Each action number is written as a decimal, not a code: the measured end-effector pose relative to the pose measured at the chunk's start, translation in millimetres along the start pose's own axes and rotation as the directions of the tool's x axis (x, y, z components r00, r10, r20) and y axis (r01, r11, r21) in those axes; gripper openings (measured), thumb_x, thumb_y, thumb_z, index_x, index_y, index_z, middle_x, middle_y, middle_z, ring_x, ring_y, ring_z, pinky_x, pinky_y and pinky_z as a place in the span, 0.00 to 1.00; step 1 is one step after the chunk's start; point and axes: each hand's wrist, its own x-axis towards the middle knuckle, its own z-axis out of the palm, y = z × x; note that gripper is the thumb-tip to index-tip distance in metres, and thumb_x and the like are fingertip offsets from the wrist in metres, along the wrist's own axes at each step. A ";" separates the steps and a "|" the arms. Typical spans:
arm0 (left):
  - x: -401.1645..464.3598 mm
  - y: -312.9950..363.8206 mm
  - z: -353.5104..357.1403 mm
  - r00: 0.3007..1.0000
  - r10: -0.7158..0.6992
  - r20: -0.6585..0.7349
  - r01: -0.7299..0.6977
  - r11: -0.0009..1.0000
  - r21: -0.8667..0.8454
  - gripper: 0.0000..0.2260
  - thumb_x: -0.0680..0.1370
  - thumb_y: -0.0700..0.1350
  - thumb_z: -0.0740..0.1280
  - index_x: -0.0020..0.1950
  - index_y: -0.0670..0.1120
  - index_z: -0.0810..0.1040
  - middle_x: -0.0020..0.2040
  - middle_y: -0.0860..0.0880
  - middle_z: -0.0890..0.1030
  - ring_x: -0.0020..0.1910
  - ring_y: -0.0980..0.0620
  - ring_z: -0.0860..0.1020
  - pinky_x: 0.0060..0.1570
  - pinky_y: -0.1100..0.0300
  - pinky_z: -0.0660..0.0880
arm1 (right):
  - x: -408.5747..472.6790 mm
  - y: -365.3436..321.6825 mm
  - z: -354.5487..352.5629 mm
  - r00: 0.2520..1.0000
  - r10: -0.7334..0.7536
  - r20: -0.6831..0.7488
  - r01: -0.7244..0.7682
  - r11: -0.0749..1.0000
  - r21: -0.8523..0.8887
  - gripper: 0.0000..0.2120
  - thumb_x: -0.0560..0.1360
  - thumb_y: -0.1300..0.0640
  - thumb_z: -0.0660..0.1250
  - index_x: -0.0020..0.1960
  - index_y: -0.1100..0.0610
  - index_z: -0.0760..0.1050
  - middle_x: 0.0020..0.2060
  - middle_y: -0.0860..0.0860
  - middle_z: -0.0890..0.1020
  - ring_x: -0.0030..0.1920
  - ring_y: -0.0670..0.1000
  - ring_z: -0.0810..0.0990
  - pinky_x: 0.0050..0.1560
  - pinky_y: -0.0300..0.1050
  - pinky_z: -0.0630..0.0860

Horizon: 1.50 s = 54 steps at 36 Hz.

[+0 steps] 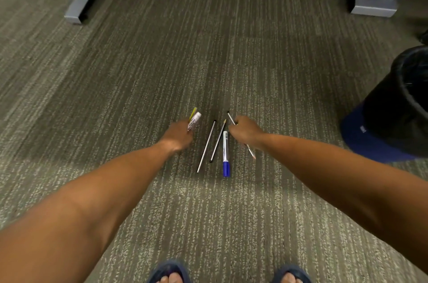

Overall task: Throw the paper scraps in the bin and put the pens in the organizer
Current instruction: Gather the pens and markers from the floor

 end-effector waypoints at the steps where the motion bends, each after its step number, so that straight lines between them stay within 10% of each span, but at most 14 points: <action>1: 1.6 1.7 0.9 0.999 -0.033 -0.021 0.033 0.999 -0.014 0.13 0.80 0.43 0.62 0.63 0.39 0.72 0.56 0.36 0.81 0.45 0.41 0.80 0.40 0.57 0.71 | -0.6 -3.3 0.0 1.000 0.001 -0.011 0.000 1.000 0.021 0.07 0.74 0.51 0.62 0.45 0.53 0.75 0.36 0.52 0.81 0.36 0.53 0.80 0.34 0.44 0.72; 6: 6.5 9.4 8.6 0.985 -0.162 -0.065 0.149 0.974 -0.171 0.18 0.73 0.50 0.74 0.56 0.39 0.77 0.55 0.38 0.83 0.55 0.40 0.81 0.47 0.57 0.74 | -2.5 -12.7 4.7 0.999 0.040 0.025 -0.042 0.996 0.074 0.08 0.76 0.54 0.67 0.49 0.59 0.76 0.36 0.52 0.78 0.35 0.51 0.78 0.34 0.43 0.73; 10: 7.0 16.2 17.4 0.968 -0.250 0.002 0.245 0.947 -0.208 0.33 0.70 0.53 0.77 0.69 0.38 0.72 0.67 0.38 0.77 0.63 0.40 0.77 0.58 0.52 0.76 | -9.7 -16.4 17.0 0.993 0.079 0.091 -0.081 0.997 0.020 0.11 0.76 0.55 0.71 0.40 0.58 0.72 0.29 0.53 0.77 0.24 0.48 0.75 0.24 0.38 0.70; 15: 6.0 25.2 25.9 0.971 -0.238 0.036 0.240 0.965 -0.102 0.29 0.67 0.56 0.78 0.59 0.38 0.78 0.58 0.39 0.82 0.56 0.42 0.81 0.43 0.57 0.75 | -8.8 -23.6 35.9 0.995 0.095 0.036 -0.091 0.990 -0.111 0.10 0.72 0.51 0.74 0.41 0.56 0.78 0.33 0.51 0.81 0.29 0.49 0.78 0.28 0.39 0.71; 19: 5.1 25.2 30.5 0.968 -0.246 0.055 0.248 0.968 -0.030 0.29 0.66 0.55 0.79 0.59 0.38 0.79 0.58 0.39 0.82 0.57 0.41 0.81 0.51 0.55 0.78 | -4.4 -27.6 40.9 0.997 0.079 0.011 -0.075 0.978 -0.196 0.13 0.69 0.49 0.76 0.36 0.53 0.73 0.35 0.50 0.79 0.38 0.53 0.80 0.37 0.44 0.74; 26: 5.2 28.2 30.9 0.980 -0.180 0.086 0.182 0.983 -0.020 0.17 0.70 0.52 0.75 0.49 0.39 0.83 0.48 0.39 0.84 0.47 0.43 0.83 0.40 0.56 0.77 | -2.6 -28.5 44.5 0.997 0.072 0.015 -0.067 0.967 -0.245 0.13 0.72 0.51 0.72 0.51 0.58 0.81 0.47 0.56 0.85 0.48 0.57 0.84 0.47 0.48 0.81; 30: 1.7 31.1 27.9 0.969 -0.242 0.052 0.246 0.963 -0.107 0.14 0.73 0.52 0.69 0.41 0.40 0.78 0.44 0.42 0.82 0.34 0.48 0.78 0.28 0.60 0.71 | -6.1 -29.5 42.5 0.995 0.095 0.038 -0.087 0.981 -0.174 0.11 0.74 0.48 0.70 0.47 0.57 0.79 0.43 0.55 0.84 0.44 0.55 0.83 0.39 0.46 0.76; 37: -6.8 39.9 21.3 0.962 -0.274 0.020 0.270 0.931 -0.244 0.21 0.78 0.54 0.60 0.60 0.39 0.78 0.59 0.38 0.81 0.53 0.40 0.80 0.45 0.59 0.72 | -9.0 -21.4 19.7 0.992 0.116 0.057 -0.120 0.990 0.074 0.19 0.80 0.46 0.61 0.40 0.60 0.79 0.29 0.52 0.81 0.25 0.49 0.77 0.29 0.42 0.73; 44: -17.3 66.1 22.6 0.959 -0.261 0.109 0.283 0.885 -0.370 0.08 0.81 0.40 0.62 0.57 0.38 0.76 0.38 0.40 0.85 0.36 0.45 0.85 0.41 0.51 0.84 | -17.5 -6.5 -16.2 0.995 0.098 -0.030 -0.094 0.989 0.114 0.14 0.79 0.48 0.59 0.55 0.57 0.74 0.40 0.52 0.80 0.41 0.55 0.80 0.41 0.46 0.73; 48: -22.6 77.1 31.1 0.967 -0.251 0.048 0.255 0.952 -0.168 0.11 0.79 0.37 0.62 0.60 0.36 0.77 0.40 0.44 0.82 0.35 0.50 0.82 0.27 0.64 0.74 | -26.2 6.8 -33.7 0.989 0.127 -0.073 -0.118 0.987 0.109 0.10 0.80 0.51 0.59 0.49 0.57 0.72 0.36 0.51 0.78 0.35 0.50 0.78 0.31 0.43 0.70; 54: -22.7 90.4 45.0 0.970 -0.221 0.100 0.225 0.974 -0.025 0.25 0.72 0.52 0.75 0.62 0.39 0.77 0.58 0.41 0.82 0.53 0.42 0.82 0.46 0.57 0.78 | -37.2 31.6 -51.0 0.992 0.125 -0.034 -0.115 0.973 0.202 0.12 0.77 0.50 0.70 0.49 0.58 0.73 0.36 0.55 0.79 0.37 0.55 0.79 0.44 0.54 0.80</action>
